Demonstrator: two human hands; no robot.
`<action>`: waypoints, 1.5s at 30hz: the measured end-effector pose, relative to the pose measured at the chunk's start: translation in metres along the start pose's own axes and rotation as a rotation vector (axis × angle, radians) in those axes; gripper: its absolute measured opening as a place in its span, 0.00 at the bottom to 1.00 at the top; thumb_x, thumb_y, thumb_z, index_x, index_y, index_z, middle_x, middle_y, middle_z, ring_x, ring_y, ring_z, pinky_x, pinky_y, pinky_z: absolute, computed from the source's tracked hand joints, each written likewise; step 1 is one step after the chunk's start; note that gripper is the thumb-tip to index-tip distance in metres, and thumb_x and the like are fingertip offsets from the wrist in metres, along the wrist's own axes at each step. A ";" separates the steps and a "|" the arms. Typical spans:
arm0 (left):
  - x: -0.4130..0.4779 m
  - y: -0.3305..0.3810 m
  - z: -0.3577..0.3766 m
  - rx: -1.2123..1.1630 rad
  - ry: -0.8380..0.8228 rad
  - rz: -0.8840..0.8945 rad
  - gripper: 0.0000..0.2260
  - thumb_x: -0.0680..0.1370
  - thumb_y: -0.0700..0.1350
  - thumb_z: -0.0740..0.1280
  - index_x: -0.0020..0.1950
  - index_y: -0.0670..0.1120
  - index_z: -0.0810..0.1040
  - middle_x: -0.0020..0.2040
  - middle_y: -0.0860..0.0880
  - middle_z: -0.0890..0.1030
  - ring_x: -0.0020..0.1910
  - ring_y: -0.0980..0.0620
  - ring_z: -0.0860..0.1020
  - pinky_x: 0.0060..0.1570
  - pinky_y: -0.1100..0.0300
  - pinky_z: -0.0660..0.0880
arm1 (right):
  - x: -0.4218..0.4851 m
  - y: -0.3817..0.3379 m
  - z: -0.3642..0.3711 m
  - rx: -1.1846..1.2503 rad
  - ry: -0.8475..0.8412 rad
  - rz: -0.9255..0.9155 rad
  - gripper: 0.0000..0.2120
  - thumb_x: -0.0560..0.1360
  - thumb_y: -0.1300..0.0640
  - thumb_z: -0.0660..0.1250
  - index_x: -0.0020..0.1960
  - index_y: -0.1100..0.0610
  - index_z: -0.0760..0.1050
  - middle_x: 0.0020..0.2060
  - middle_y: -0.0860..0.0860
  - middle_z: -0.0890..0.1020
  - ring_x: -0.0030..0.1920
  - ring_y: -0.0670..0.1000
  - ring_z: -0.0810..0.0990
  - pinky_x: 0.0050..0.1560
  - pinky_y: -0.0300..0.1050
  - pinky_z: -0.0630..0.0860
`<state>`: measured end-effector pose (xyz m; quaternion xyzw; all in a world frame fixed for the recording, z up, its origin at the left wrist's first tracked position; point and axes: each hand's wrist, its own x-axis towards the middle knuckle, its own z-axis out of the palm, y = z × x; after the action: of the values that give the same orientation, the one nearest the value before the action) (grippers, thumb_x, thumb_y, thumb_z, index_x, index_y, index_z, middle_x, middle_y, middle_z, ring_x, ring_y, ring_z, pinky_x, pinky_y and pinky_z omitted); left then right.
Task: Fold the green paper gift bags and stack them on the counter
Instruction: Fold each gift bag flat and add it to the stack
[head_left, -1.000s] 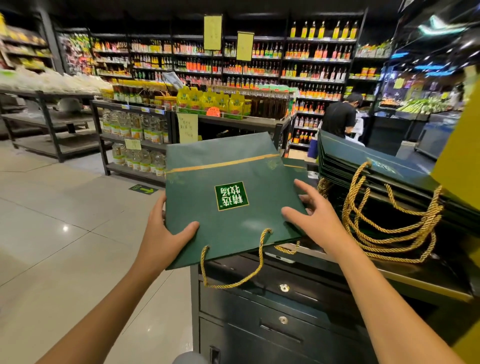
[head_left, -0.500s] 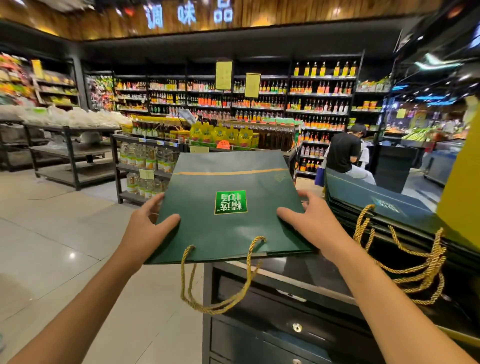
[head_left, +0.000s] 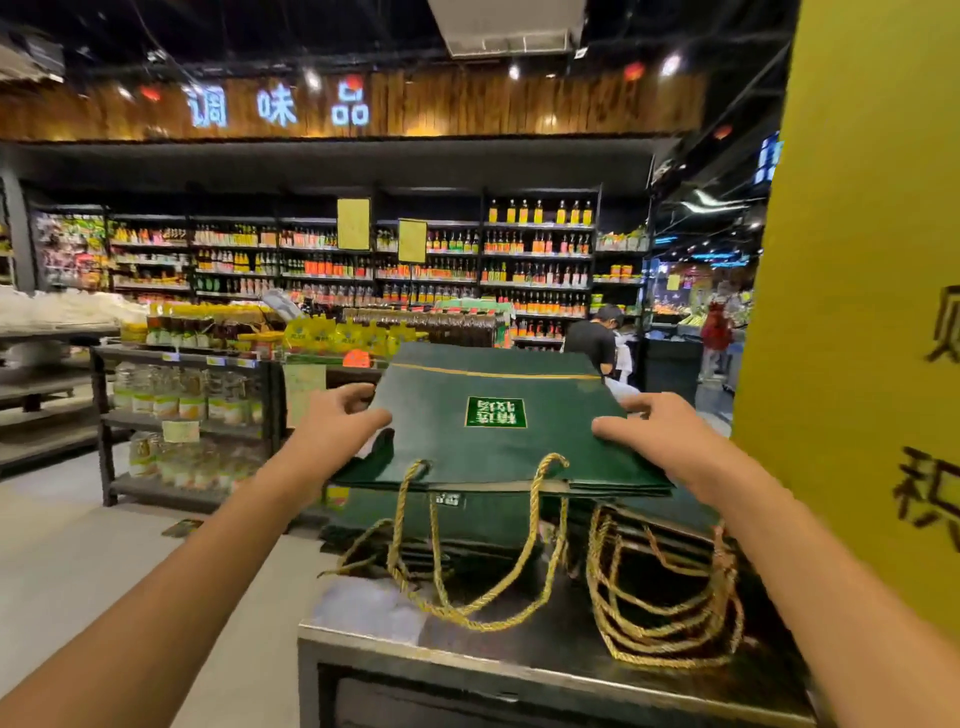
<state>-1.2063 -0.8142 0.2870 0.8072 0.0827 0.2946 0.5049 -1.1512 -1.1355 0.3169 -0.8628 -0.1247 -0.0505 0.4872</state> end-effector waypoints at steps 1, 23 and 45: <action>0.005 0.006 0.016 -0.008 -0.017 -0.003 0.23 0.80 0.42 0.68 0.75 0.42 0.72 0.61 0.46 0.80 0.49 0.54 0.78 0.43 0.60 0.71 | 0.000 0.005 -0.012 -0.024 0.029 0.020 0.29 0.76 0.52 0.74 0.71 0.64 0.70 0.54 0.63 0.83 0.48 0.56 0.82 0.49 0.53 0.79; 0.038 0.024 0.196 0.178 -0.342 0.018 0.23 0.80 0.51 0.64 0.74 0.45 0.73 0.67 0.43 0.78 0.58 0.46 0.78 0.60 0.52 0.74 | 0.034 0.128 -0.069 -0.379 0.235 0.139 0.21 0.78 0.53 0.68 0.70 0.54 0.73 0.64 0.53 0.79 0.60 0.53 0.78 0.63 0.53 0.77; 0.068 0.004 0.269 1.078 -0.862 0.515 0.33 0.80 0.71 0.47 0.83 0.59 0.47 0.84 0.46 0.47 0.82 0.44 0.43 0.78 0.43 0.41 | 0.112 0.197 -0.031 -0.726 -0.193 0.181 0.42 0.76 0.25 0.48 0.83 0.44 0.44 0.83 0.57 0.46 0.82 0.59 0.43 0.80 0.58 0.45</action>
<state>-1.0012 -0.9932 0.2321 0.9813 -0.1821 -0.0213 -0.0593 -0.9905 -1.2407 0.1928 -0.9875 -0.0675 0.0331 0.1383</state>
